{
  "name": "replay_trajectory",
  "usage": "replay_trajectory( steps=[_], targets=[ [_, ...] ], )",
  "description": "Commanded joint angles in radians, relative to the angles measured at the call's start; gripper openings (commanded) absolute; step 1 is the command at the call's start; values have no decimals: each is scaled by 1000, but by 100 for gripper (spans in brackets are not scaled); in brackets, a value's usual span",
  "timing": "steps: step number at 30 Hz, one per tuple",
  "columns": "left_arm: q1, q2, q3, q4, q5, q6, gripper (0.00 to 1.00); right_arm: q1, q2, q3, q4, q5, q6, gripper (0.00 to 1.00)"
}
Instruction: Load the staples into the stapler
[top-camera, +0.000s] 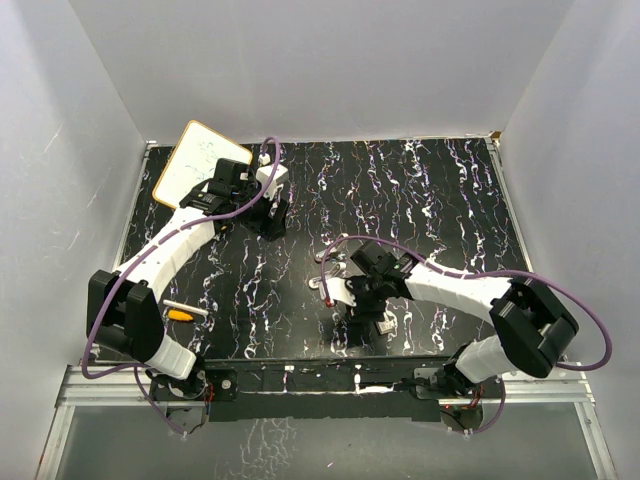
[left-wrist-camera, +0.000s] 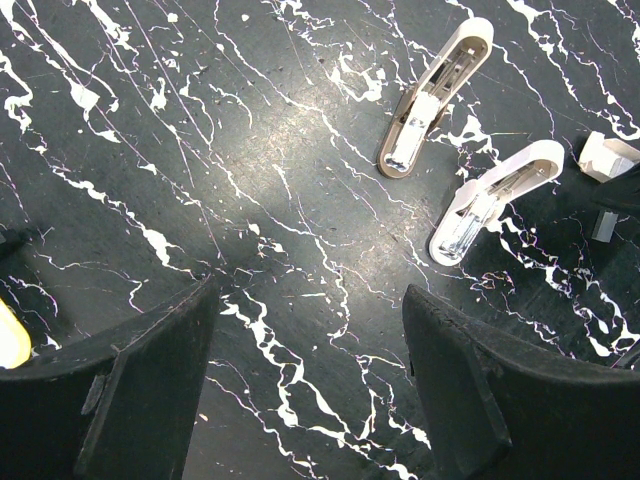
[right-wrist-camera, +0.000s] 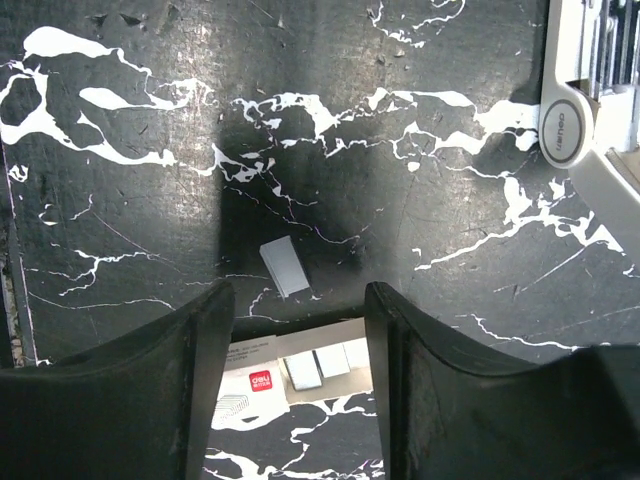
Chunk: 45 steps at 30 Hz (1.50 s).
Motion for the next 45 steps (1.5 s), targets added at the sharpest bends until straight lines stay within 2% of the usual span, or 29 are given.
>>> replay_trajectory(
  steps=[1, 6, 20, 34, 40, 45],
  targets=[
    [6, -47, -2, 1, 13, 7, 73, 9, 20, 51, 1, -29, -36, 54],
    [6, -48, -5, 2, 14, 8, 73, 11, 50, 53, -11, -38, -53, 43],
    [10, -51, -8, 6, 17, 8, 73, 11, 67, 23, -9, -34, -74, 29],
    [11, -61, -9, 7, 16, 7, 73, 7, 13, -32, 80, -38, 24, 16],
    [11, -66, 6, 9, 21, 11, 73, -54, -38, 14, 89, -137, 83, 15],
    [11, -14, 130, -71, 100, 43, 72, -177, -65, 124, 68, -317, 144, 14]
  ],
)
